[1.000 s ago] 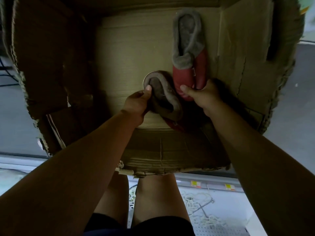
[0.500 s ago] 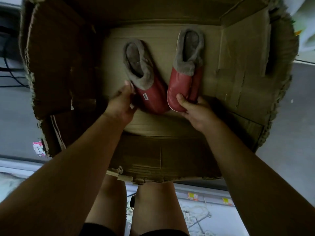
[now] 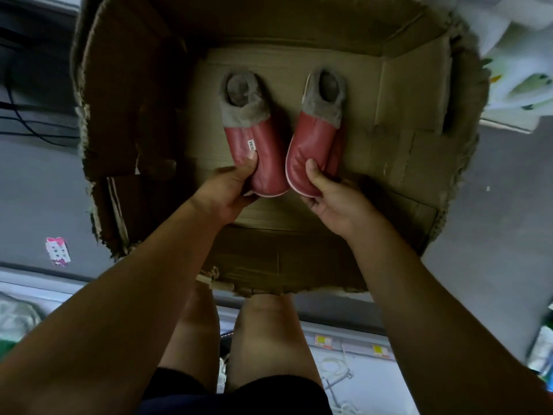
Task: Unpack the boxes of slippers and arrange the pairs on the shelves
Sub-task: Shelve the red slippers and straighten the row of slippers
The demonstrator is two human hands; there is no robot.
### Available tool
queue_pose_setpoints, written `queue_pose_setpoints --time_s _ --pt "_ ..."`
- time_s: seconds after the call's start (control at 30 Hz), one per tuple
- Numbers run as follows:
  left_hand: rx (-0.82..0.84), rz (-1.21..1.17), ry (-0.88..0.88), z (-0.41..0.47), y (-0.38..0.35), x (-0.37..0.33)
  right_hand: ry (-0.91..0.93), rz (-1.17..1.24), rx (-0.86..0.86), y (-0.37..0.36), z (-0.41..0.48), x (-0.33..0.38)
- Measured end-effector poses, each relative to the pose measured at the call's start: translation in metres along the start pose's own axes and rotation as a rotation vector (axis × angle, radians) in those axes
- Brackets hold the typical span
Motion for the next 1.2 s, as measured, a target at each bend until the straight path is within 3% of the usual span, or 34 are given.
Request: queue_pose_setpoints --time_s 0.23,0.5,0.63,0.93,1.2 --pt "0.024 -0.014 -0.022 -0.114 0.024 -0.026 0.018 -0.026 -0.017 -0.034 -0.104 -0.004" --pt "-0.037 -0.066 -0.218 -0.269 0.088 -0.049 0.231 -0.366 0.229 -0.09 -0.227 -0.005" --pt "0.027 -0.179 -0.32 -0.323 0.13 -0.063 0.286 -0.431 0.275 -0.136 -0.277 -0.018" --pt "0.131 -0.24 -0.482 -0.423 0.293 -0.071 0.45 -0.506 0.411 -0.286 -0.362 -0.087" --pt "0.015 -0.274 -0.621 -0.48 0.467 -0.079 0.581 -0.596 0.57 -0.449 -0.402 -0.194"
Point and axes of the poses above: each hand's wrist, its own z-axis towards the middle knuckle, its own y-axis out of the back of the hand, x = y × z, the point moved 5 cm from there along z, towards the middle knuckle, and after that the axes turned 4 degrees about z, right-handed, at the moved point
